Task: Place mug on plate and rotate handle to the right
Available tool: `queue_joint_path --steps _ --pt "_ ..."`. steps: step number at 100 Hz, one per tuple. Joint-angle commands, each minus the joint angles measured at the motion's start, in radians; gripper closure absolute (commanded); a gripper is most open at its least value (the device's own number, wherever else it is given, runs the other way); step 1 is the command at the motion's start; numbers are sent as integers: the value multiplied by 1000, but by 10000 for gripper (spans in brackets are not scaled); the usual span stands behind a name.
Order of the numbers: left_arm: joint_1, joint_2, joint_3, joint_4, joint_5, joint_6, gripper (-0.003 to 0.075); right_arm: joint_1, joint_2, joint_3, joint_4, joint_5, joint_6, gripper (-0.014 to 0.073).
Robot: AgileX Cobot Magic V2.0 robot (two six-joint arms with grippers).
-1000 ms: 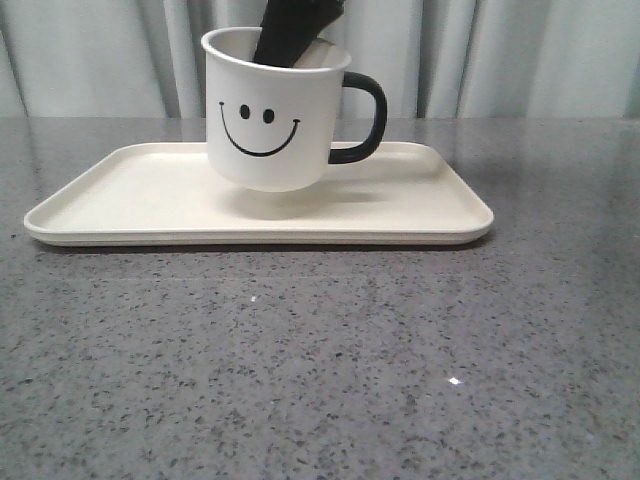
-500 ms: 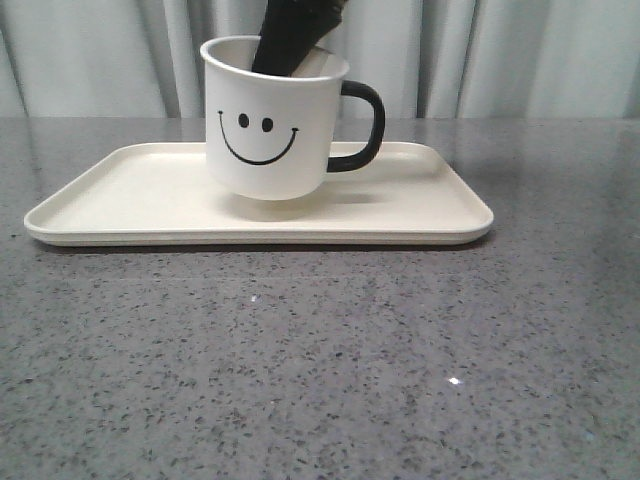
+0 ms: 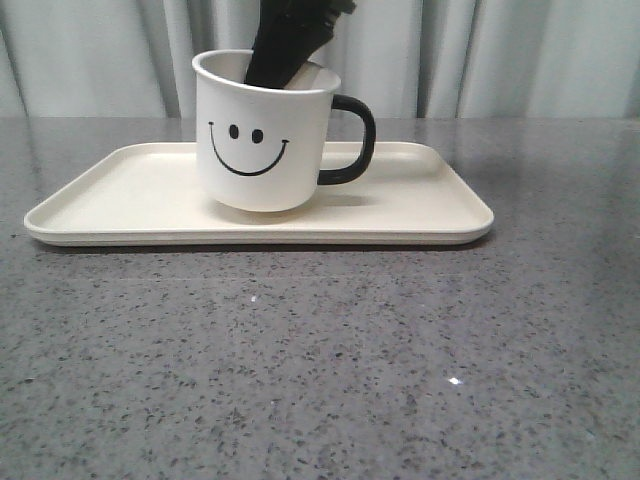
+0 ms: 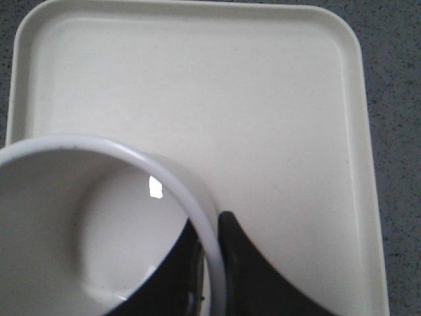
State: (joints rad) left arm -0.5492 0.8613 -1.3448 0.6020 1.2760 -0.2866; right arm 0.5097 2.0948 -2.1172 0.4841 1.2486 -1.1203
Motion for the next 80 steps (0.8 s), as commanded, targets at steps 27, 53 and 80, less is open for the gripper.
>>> queue_joint_path --steps 27,53,80 --pt "-5 -1 -22 36 -18 -8 740 -2 -61 -24 51 88 -17 710" --pt "-5 -1 -22 36 -18 -8 740 -2 -55 -24 51 88 -17 710" --pt "-5 -1 -22 36 -18 -8 740 -1 -43 -18 51 88 -16 710"
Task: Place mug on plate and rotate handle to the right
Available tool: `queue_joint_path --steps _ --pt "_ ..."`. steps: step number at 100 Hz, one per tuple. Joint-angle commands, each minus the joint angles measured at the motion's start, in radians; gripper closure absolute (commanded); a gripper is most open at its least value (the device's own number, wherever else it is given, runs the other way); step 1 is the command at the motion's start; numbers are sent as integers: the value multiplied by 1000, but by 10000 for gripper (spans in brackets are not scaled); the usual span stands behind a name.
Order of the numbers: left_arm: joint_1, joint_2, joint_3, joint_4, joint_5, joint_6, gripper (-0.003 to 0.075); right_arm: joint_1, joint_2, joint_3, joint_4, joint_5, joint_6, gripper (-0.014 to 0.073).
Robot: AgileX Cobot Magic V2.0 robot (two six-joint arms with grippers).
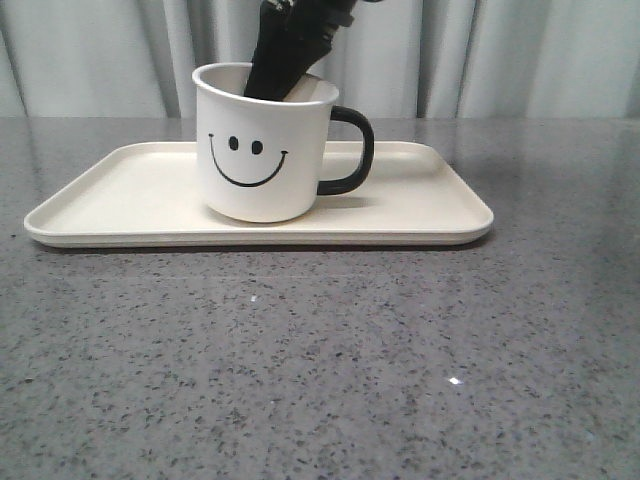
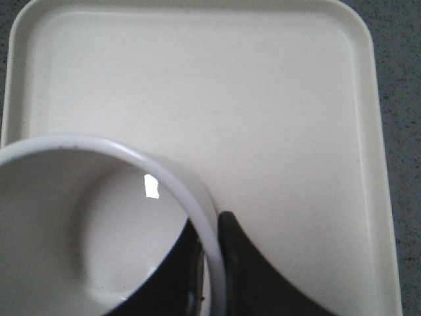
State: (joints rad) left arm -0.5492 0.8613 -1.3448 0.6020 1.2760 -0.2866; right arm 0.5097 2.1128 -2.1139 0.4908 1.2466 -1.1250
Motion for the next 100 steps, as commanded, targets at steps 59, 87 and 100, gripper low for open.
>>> queue_joint_path --steps 59,87,100 --pt "-5 -1 -22 36 -18 -8 740 -1 -61 -21 44 89 3 701" --pt "-5 -1 -22 36 -18 -8 740 -1 -61 -21 44 89 6 565" --pt "-5 -1 -22 36 -18 -8 740 -1 -61 -21 45 89 6 564"
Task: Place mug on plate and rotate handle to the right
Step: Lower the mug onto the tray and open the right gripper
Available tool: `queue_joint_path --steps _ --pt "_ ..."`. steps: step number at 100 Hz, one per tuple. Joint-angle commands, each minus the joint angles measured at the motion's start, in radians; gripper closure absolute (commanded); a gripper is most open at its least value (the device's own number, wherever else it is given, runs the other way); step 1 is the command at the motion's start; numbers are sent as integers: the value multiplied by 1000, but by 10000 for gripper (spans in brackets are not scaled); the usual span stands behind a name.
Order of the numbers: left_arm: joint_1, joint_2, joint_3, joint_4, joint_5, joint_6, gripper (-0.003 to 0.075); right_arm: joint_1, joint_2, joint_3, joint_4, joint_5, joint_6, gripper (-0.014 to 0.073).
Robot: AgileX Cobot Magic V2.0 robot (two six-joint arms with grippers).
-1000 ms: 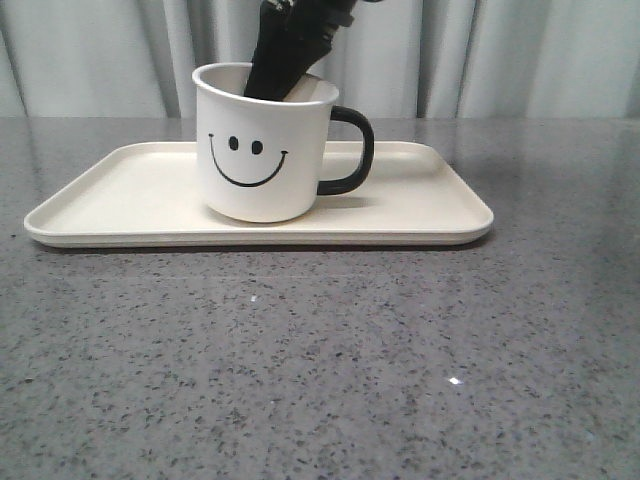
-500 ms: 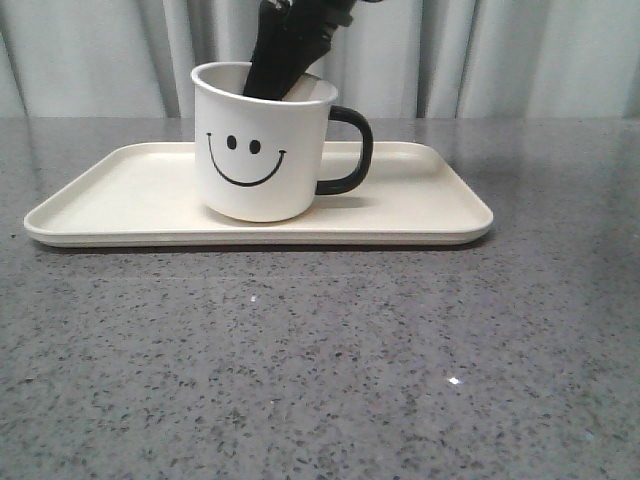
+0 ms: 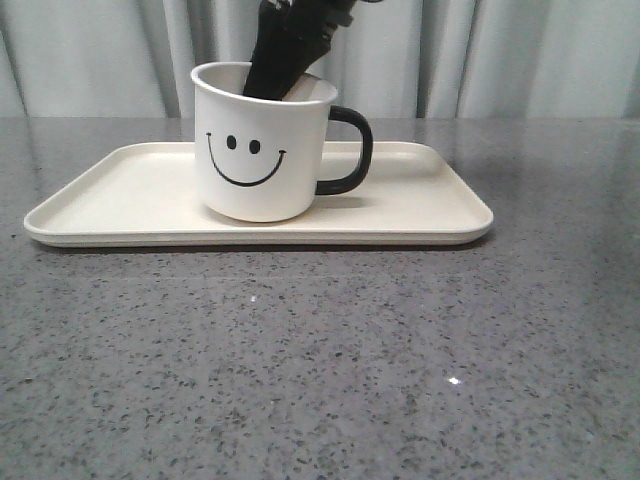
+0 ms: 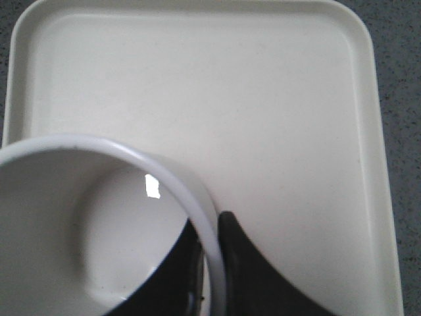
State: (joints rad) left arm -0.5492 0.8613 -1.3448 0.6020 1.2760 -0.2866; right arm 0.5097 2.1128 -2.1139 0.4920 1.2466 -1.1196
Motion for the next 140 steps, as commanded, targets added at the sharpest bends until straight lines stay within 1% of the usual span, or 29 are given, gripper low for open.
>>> queue_joint_path --steps 1,24,29,39,47,70,94,140 --pt "-5 -1 -22 36 -18 -8 740 -1 -61 -21 44 89 1 564" --pt "-5 -1 -22 36 -18 -8 740 -1 -67 -21 44 89 2 559" --pt "-5 -1 -22 36 -18 -8 740 -1 -68 -21 44 89 4 536" --pt "-5 -1 -22 36 -18 -8 740 -1 -68 -21 44 89 24 456" --pt "-5 -1 -22 36 -18 -8 740 -1 -68 -21 44 89 27 428" --pt "-5 -1 -22 33 -17 -8 740 -1 -68 -21 48 89 27 428" --pt "-5 -1 -22 27 -17 -8 740 -1 -68 -21 84 89 27 428" --pt "-5 -1 -22 26 -17 -8 740 -1 -68 -24 89 89 27 428"
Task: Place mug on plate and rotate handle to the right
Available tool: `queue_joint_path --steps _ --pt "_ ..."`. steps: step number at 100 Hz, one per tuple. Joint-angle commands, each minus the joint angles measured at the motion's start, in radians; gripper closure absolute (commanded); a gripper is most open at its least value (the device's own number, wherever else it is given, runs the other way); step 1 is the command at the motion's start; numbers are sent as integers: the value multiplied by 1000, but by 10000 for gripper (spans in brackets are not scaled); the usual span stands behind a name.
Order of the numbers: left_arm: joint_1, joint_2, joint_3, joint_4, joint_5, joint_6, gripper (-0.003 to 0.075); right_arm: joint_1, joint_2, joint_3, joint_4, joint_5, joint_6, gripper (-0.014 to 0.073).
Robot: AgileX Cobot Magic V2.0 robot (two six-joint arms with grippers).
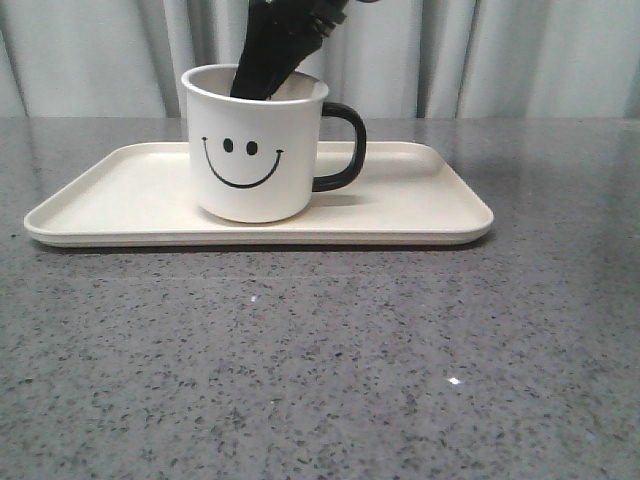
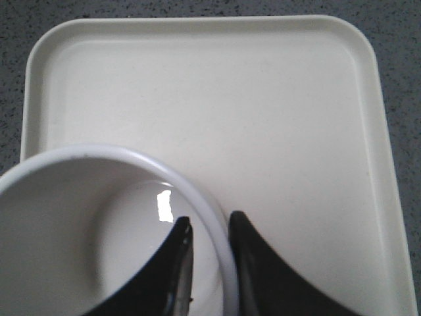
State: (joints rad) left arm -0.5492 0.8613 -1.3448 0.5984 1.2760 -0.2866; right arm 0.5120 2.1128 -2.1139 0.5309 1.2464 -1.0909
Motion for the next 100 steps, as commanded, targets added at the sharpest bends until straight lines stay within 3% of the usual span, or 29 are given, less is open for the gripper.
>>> queue_joint_path --steps 1,75,100 --pt "-5 -1 -22 30 -17 -8 740 -3 -68 -24 52 89 -1 428" --pt "-5 -1 -22 25 -17 -8 740 -4 -123 -114 70 84 18 428" --pt "-5 -1 -22 25 -21 -8 740 -59 -267 -114 59 -88 117 428"
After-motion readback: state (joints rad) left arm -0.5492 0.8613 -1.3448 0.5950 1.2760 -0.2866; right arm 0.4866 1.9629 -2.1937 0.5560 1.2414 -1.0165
